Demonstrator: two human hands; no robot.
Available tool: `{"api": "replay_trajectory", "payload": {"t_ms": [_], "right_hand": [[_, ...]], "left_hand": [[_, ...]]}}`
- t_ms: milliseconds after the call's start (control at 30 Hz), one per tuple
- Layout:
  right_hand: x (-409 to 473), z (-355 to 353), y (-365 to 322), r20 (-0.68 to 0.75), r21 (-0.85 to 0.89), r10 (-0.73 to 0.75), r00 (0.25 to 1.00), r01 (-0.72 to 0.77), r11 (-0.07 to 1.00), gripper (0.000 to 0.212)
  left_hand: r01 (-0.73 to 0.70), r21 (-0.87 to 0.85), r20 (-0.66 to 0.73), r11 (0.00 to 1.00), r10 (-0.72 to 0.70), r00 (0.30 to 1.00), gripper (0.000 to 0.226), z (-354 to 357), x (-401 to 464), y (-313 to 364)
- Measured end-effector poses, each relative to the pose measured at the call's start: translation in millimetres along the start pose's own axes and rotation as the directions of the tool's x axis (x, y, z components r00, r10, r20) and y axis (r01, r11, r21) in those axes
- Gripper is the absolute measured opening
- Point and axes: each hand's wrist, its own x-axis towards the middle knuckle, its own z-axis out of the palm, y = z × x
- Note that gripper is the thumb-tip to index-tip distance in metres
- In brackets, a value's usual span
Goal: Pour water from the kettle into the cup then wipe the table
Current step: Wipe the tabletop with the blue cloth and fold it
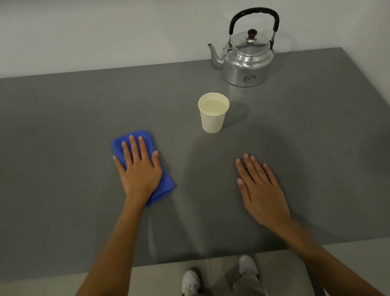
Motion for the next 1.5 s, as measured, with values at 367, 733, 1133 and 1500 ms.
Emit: {"api": "replay_trajectory", "payload": {"t_ms": [367, 733, 1133, 1500], "right_hand": [[0.2, 0.9, 0.7, -0.008, 0.002, -0.013, 1.0, 0.013, 1.0, 0.057], [-0.7, 4.0, 2.8, -0.019, 0.011, -0.01, 1.0, 0.01, 1.0, 0.054], [1.0, 2.9, -0.2, -0.021, -0.007, -0.003, 1.0, 0.003, 1.0, 0.054], [0.0, 4.3, 4.4, -0.019, 0.021, -0.02, 1.0, 0.02, 1.0, 0.056]], "left_hand": [[-0.458, 0.011, 0.132, 0.889, 0.453, 0.882, 0.061, 29.1, -78.9, 92.1], [-0.42, 0.03, 0.143, 0.907, 0.412, 0.9, 0.061, 6.1, -152.0, -18.5], [-0.09, 0.023, 0.052, 0.996, 0.089, 0.995, 0.061, 2.7, -9.8, 10.0], [-0.4, 0.042, 0.114, 0.916, 0.393, 0.912, 0.063, 13.2, -129.6, -2.9]]}}
